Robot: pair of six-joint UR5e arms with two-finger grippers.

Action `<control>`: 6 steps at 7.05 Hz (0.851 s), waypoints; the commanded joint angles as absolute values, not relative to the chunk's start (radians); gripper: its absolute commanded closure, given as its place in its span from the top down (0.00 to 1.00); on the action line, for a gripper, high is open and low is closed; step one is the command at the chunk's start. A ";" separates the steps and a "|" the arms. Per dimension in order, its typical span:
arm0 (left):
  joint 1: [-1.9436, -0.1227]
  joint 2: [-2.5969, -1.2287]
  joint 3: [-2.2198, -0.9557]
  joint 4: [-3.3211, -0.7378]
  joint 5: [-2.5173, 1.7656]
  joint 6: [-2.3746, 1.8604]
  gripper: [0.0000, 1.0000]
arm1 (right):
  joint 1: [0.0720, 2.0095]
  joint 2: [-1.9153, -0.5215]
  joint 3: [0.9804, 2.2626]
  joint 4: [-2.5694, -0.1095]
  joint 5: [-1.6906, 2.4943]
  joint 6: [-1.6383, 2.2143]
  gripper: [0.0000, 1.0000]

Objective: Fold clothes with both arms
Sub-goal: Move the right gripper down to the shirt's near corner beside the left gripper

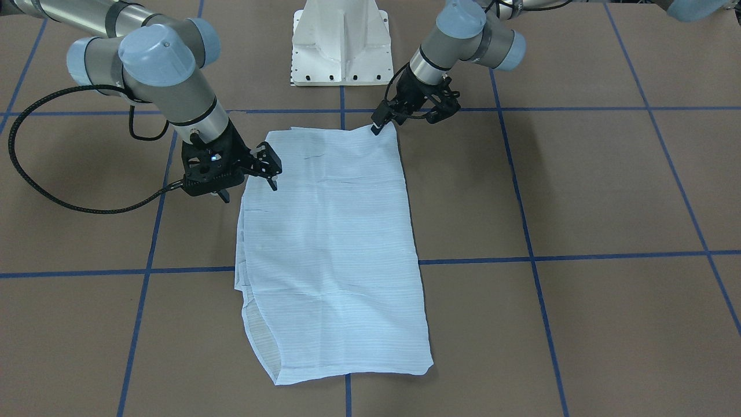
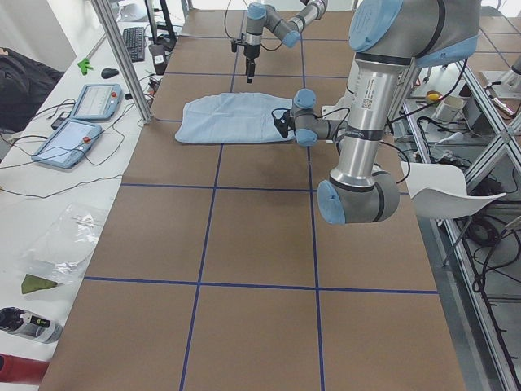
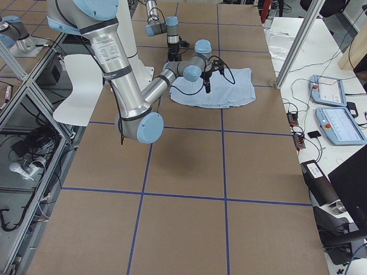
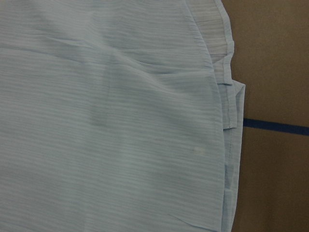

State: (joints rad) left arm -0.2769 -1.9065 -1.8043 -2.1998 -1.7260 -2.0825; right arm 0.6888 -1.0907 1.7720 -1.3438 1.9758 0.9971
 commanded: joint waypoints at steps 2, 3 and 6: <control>-0.273 -1.911 -1.804 -2.200 -1.727 -2.086 0.77 | 0.689 -1.091 1.770 -1.344 1.976 0.997 1.00; -0.273 -1.904 -1.802 -2.200 -1.729 -2.086 0.76 | 0.689 -1.091 1.770 -1.344 1.976 0.997 1.00; -0.273 -1.904 -1.792 -2.198 -1.729 -2.086 0.76 | 0.689 -1.091 1.769 -1.344 1.976 0.997 1.00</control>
State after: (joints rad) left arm -0.2730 -1.9043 -1.7934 -2.1994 -1.7287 -2.0862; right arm 0.6888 -1.0906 1.7690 -1.3438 1.9758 0.9971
